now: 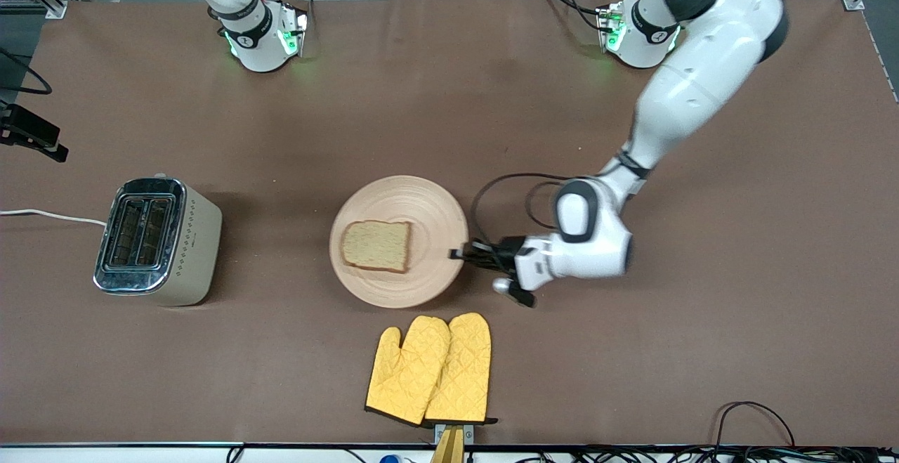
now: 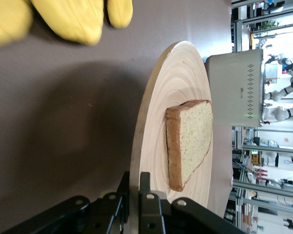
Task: Move plate and put bread in toaster
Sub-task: 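Slide the wooden plate toward the toaster with the left gripper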
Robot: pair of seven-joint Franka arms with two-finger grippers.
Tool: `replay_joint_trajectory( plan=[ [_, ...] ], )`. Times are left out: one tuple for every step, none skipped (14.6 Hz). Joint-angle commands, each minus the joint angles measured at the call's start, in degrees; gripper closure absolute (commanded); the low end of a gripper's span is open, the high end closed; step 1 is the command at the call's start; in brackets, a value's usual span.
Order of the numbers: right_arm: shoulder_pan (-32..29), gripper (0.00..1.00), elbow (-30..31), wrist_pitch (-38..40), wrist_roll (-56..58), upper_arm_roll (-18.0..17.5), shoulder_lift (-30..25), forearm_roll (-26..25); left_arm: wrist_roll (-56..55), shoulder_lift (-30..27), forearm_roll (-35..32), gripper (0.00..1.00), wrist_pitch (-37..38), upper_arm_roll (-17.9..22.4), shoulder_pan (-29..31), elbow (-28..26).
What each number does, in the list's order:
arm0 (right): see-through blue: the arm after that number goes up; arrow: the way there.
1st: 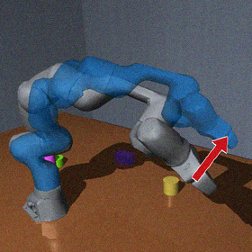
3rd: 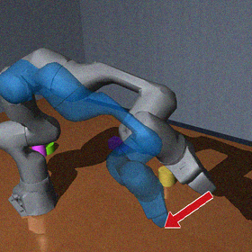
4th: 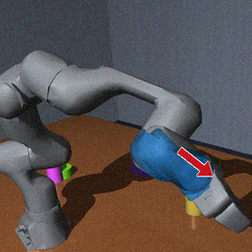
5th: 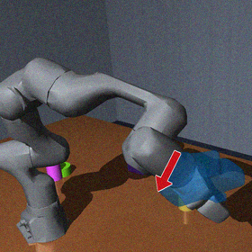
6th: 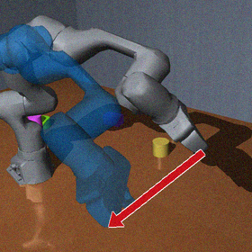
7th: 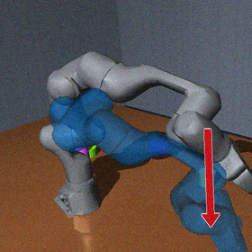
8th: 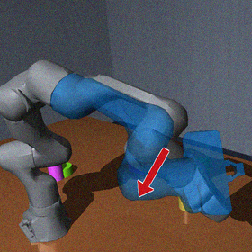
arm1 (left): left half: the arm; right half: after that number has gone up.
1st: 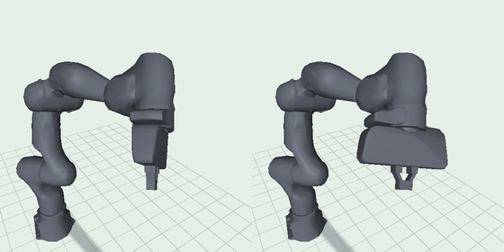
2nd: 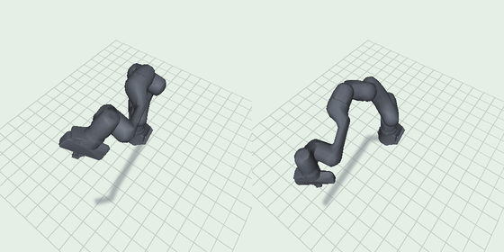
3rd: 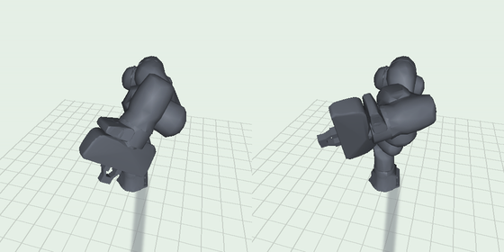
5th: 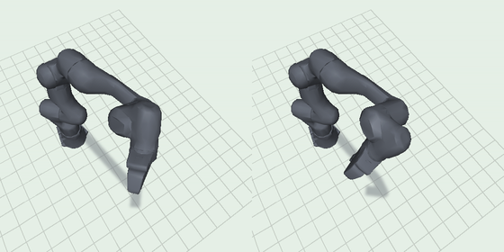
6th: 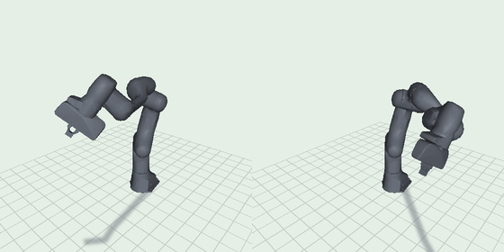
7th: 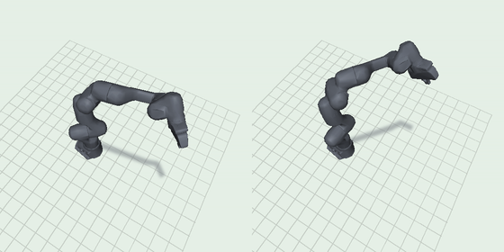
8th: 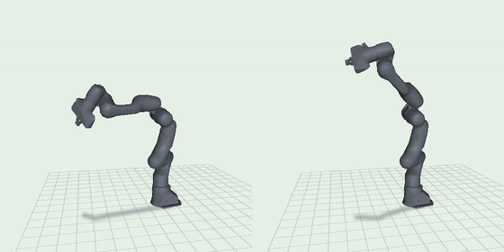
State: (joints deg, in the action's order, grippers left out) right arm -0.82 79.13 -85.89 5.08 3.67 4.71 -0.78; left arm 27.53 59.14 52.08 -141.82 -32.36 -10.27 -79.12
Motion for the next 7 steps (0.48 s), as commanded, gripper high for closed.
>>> replay_joint_trajectory(
  plan=[
    [-0.24, 0.00, -0.65, 0.72, 0.63, 0.02, 0.13, 0.26, -2.46, 5.80, 4.60, 1.00, -3.01, 0.28, -6.67, 7.56],
    [-0.24, 0.00, -0.65, 0.72, 0.55, 0.02, 0.13, 0.34, -3.78, 6.16, 4.69, 1.00, -4.50, 0.28, -8.17, 7.84],
    [-0.24, 0.00, -0.65, 0.72, 0.54, 0.02, 0.13, 0.26, -4.58, 6.77, 4.69, 1.00, -7.30, 0.28, -9.66, 7.85],
    [-0.24, 0.00, -0.65, 0.81, 0.63, 0.02, 0.13, 0.26, -4.59, 7.30, 4.87, 1.00, -9.16, 0.20, -10.72, 7.93],
    [-0.24, 0.00, -0.56, 0.90, 0.63, 0.02, 0.13, 0.26, -4.59, 7.83, 5.22, 0.99, -10.13, 0.28, -11.78, 8.19],
    [-0.15, 0.00, -0.56, 1.07, 0.63, 0.02, 0.04, 0.26, -4.59, 8.09, 5.22, 0.93, -10.14, 0.28, -11.88, 8.28],
    [-0.15, 0.00, -0.56, 1.07, 0.63, 0.02, 0.13, 0.26, -4.59, 8.01, 5.22, 0.69, -10.14, 0.28, -11.61, 8.20]
  ],
)
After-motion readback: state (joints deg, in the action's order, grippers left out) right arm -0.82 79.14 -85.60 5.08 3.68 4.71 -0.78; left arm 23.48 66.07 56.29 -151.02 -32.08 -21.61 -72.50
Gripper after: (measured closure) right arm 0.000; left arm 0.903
